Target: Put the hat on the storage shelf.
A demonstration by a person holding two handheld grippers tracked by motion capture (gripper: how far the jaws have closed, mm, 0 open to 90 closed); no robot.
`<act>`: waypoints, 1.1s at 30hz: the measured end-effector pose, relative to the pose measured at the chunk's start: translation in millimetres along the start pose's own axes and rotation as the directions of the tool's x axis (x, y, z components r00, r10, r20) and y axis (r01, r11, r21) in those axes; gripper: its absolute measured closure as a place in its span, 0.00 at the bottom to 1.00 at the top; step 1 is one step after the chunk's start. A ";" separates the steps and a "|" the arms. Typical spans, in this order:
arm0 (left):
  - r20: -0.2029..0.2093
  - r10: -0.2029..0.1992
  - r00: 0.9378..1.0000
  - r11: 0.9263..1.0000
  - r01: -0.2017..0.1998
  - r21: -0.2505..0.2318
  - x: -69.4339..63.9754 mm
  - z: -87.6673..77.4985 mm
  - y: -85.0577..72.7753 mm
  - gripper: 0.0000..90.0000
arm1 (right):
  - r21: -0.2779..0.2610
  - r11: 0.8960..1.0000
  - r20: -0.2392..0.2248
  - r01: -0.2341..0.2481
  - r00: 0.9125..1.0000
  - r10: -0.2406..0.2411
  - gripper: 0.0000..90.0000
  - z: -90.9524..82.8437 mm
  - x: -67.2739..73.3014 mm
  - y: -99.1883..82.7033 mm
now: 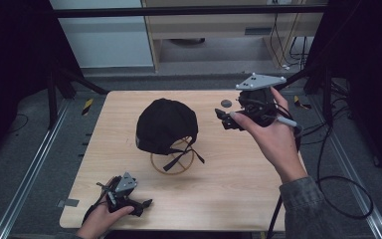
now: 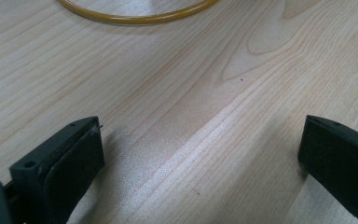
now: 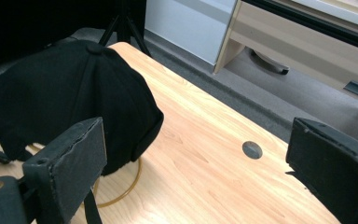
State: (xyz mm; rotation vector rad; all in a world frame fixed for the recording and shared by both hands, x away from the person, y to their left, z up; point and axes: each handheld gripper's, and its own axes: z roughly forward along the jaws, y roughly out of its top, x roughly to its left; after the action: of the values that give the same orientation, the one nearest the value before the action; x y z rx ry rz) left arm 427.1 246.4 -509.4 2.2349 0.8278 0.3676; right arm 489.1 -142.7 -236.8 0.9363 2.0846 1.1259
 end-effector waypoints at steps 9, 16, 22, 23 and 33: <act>0.003 0.003 1.000 1.000 -0.003 -0.001 -0.5 0.0 -0.1 0.00 | 0.021 1.000 0.022 -0.010 1.000 0.010 0.08 -1.9 -10.8 -29.1; 0.004 0.003 1.000 1.000 -0.003 0.001 -0.6 0.0 0.0 0.00 | 0.069 0.998 0.045 -0.007 0.999 0.003 0.10 -3.3 -20.6 -52.9; 0.004 0.005 1.000 1.000 -0.005 0.002 -0.6 -0.1 -0.1 0.00 | 0.067 0.998 0.053 0.008 0.998 -0.012 0.13 -5.8 -25.0 -73.6; 0.003 0.004 1.000 1.000 -0.004 0.002 -0.6 -0.1 -0.1 0.00 | 0.083 0.996 0.053 0.016 0.998 -0.020 0.13 -4.2 -25.0 -82.3; 0.005 0.009 1.000 1.000 -0.009 0.003 -1.9 -1.0 -0.9 0.00 | 0.133 0.991 0.038 0.008 0.999 -0.013 0.15 10.9 -16.3 -127.4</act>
State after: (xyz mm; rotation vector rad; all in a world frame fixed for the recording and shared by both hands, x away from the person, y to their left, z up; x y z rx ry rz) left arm 424.8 246.2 -509.3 2.2424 0.8167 0.3657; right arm 468.3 -201.2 -349.8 1.0003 2.1513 0.9658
